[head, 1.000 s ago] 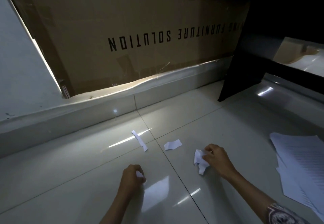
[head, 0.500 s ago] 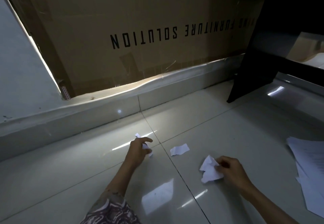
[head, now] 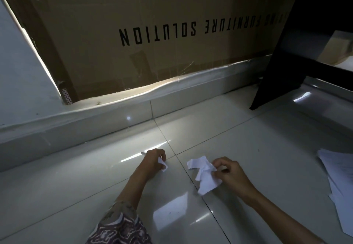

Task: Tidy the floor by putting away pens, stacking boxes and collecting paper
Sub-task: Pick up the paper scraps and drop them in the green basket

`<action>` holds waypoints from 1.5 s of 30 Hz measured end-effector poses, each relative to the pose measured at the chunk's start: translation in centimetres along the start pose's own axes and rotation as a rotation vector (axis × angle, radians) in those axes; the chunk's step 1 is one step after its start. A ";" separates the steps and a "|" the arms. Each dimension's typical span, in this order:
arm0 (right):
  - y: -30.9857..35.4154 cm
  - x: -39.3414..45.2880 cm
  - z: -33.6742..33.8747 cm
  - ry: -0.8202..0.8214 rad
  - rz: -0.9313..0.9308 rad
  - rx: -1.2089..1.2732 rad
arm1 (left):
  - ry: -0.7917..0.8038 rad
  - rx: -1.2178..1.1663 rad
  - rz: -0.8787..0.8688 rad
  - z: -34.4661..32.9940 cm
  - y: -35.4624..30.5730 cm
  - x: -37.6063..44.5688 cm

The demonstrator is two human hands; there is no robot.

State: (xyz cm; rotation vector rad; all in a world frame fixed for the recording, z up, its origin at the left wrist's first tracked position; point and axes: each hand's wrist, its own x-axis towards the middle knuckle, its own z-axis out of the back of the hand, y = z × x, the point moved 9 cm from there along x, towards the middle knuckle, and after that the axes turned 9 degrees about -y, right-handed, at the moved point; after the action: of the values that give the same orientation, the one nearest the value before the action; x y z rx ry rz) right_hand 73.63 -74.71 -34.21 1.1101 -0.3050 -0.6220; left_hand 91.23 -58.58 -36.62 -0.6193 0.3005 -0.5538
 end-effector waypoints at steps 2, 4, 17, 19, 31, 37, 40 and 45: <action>0.8 0.8 -1.6 0.023 0.033 -0.053 | -0.016 -0.008 -0.013 0.3 -0.2 -0.3; 1.3 1.6 -3.3 0.080 0.065 -0.125 | -0.108 -0.088 -0.027 1.6 0.3 -0.9; 0.6 3.8 -6.8 0.084 0.251 -0.631 | -0.479 -0.312 0.149 9.2 7.0 -6.1; 0.4 3.3 -6.5 0.079 0.256 -0.642 | -0.517 -0.299 0.171 9.2 6.8 -6.4; 4.6 -1.6 5.3 -0.085 0.125 -0.140 | -0.296 -0.517 0.011 6.7 -5.8 -6.5; 7.4 -6.6 14.6 -0.289 0.089 -0.049 | -0.163 -0.552 -0.158 6.2 -16.8 -8.4; 8.6 -9.9 19.4 -0.390 0.063 0.015 | -0.123 -0.536 -0.235 6.2 -22.4 -10.0; 10.5 -15.8 27.1 -0.543 0.065 0.139 | -0.039 -0.586 -0.300 5.4 -31.1 -13.8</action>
State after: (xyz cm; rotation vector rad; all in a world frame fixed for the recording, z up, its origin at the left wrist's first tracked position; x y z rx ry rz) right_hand 50.19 -81.91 -12.00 1.0435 -0.8585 -0.8488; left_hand 69.96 -69.19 -11.73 -1.2540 0.3372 -0.7467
